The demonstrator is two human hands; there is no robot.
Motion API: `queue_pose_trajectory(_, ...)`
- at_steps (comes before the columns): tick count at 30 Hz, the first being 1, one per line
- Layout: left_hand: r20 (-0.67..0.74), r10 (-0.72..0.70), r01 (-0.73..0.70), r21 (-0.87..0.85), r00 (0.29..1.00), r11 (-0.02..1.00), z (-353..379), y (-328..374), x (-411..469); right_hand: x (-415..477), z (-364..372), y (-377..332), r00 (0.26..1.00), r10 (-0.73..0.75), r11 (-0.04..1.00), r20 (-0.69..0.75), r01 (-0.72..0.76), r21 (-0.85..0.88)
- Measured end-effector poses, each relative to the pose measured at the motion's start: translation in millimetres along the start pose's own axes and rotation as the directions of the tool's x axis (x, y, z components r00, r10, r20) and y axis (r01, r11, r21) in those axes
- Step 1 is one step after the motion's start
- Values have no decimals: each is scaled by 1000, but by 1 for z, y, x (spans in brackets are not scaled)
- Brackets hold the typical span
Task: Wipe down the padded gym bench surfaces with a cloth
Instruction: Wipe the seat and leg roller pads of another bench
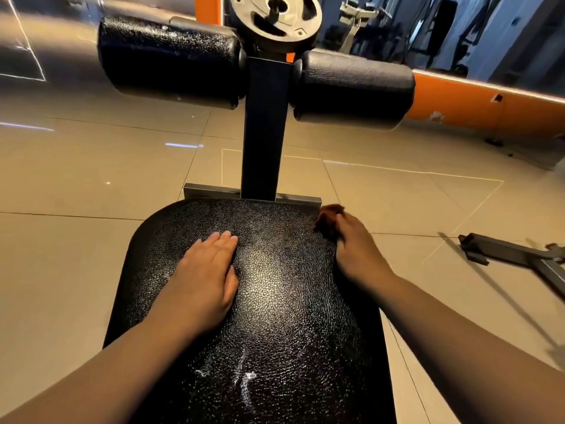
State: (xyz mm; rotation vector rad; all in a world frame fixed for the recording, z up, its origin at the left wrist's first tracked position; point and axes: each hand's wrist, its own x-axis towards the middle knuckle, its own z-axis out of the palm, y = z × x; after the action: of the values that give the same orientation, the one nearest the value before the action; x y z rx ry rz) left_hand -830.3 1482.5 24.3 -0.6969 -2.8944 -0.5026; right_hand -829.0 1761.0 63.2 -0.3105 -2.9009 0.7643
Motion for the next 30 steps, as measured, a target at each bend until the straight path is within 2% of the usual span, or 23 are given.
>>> queue_pose_trajectory(2,8,-6,6,-3,1000,1000,-1,1,0,14,10,-11,993,101,994,-66,-104,-31)
queue_pose_trajectory(3,12,-5,5,0,1000,1000,-1,2,1,14,15,-20,995,86,994,-59,-89,-62)
queue_pose_trajectory(5,22,-1,1,15,1000,1000,-3,2,0,0,25,-34,998,-44,996,42,47,-72)
queue_pose_trajectory(8,33,-2,2,21,999,1000,-5,4,2,-28,20,-30,961,-216,973,173,226,-40)
queue_pose_trajectory(9,31,-4,4,10,1000,1000,-5,5,2,-27,16,-26,964,-197,977,179,207,-41)
queue_pose_trajectory(13,37,-2,1,17,999,1000,-4,3,2,-13,39,-58,999,-29,995,21,31,-98)
queue_pose_trajectory(15,17,-3,2,17,1000,1000,-4,3,1,-32,62,-91,990,-135,989,30,136,-50)
queue_pose_trajectory(18,-5,-14,14,-24,1000,1000,-8,5,2,-57,67,-101,941,-285,957,184,292,-7)
queue_pose_trajectory(20,-1,-14,14,-25,1000,1000,-8,6,1,-42,54,-81,948,-238,964,211,257,-68)
queue_pose_trajectory(23,-7,-3,3,-12,1000,1000,-8,6,-1,-20,48,-71,994,-86,991,68,93,-92)
queue_pose_trajectory(24,-2,4,-4,-6,1000,1000,-8,6,-1,-24,52,-79,995,-88,991,52,93,-93)
queue_pose_trajectory(26,6,1,-1,3,1000,1000,-11,6,-5,-42,64,-95,980,-182,981,80,186,-56)
queue_pose_trajectory(28,0,-21,21,-13,1000,1000,-14,4,-6,-61,62,-98,935,-319,947,157,322,7)
queue_pose_trajectory(30,-4,-23,23,-16,1000,1000,-19,-2,-9,-55,52,-88,910,-337,936,240,352,-20)
